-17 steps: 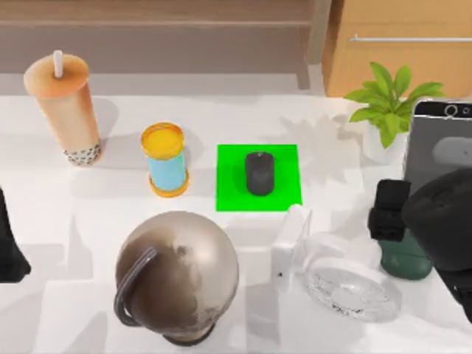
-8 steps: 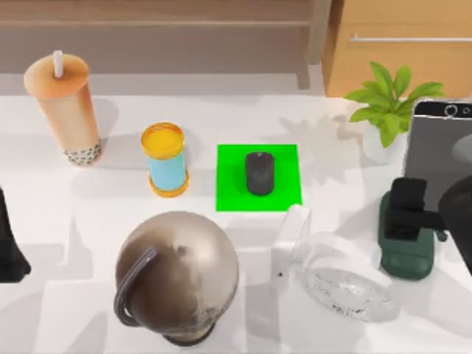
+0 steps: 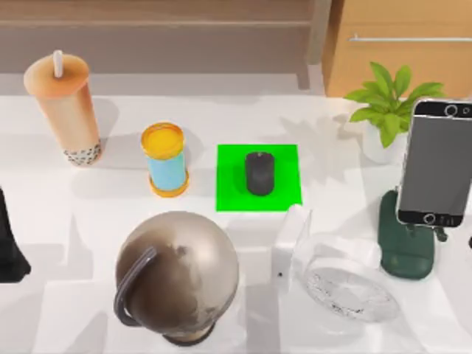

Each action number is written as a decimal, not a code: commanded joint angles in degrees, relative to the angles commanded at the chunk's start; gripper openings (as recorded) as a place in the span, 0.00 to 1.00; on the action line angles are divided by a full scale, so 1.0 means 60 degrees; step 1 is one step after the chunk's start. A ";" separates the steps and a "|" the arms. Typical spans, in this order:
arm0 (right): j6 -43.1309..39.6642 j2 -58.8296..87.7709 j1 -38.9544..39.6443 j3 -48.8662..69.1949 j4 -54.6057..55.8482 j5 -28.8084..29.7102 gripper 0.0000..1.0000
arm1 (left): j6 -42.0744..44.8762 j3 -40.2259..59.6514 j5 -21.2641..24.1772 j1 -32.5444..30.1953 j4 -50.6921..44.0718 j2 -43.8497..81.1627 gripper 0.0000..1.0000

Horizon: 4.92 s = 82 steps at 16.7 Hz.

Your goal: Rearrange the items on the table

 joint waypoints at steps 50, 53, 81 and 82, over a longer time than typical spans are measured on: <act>-0.2954 -0.4820 -0.3956 -0.2791 0.1556 -0.3614 1.00 | -0.0093 0.4647 -0.1062 -0.1525 1.3312 1.8895 1.00; -0.2954 -0.4820 -0.3956 -0.2791 0.1556 -0.3614 1.00 | -0.0091 0.5235 -0.1015 -0.1485 1.3072 1.9236 1.00; -0.2954 -0.4820 -0.3956 -0.2791 0.1556 -0.3614 1.00 | -0.0073 0.5692 -0.0981 -0.1462 1.2860 1.9493 0.00; -0.2954 -0.4820 -0.3956 -0.2791 0.1556 -0.3614 1.00 | -0.0074 0.5692 -0.0982 -0.1461 1.2831 1.9464 0.00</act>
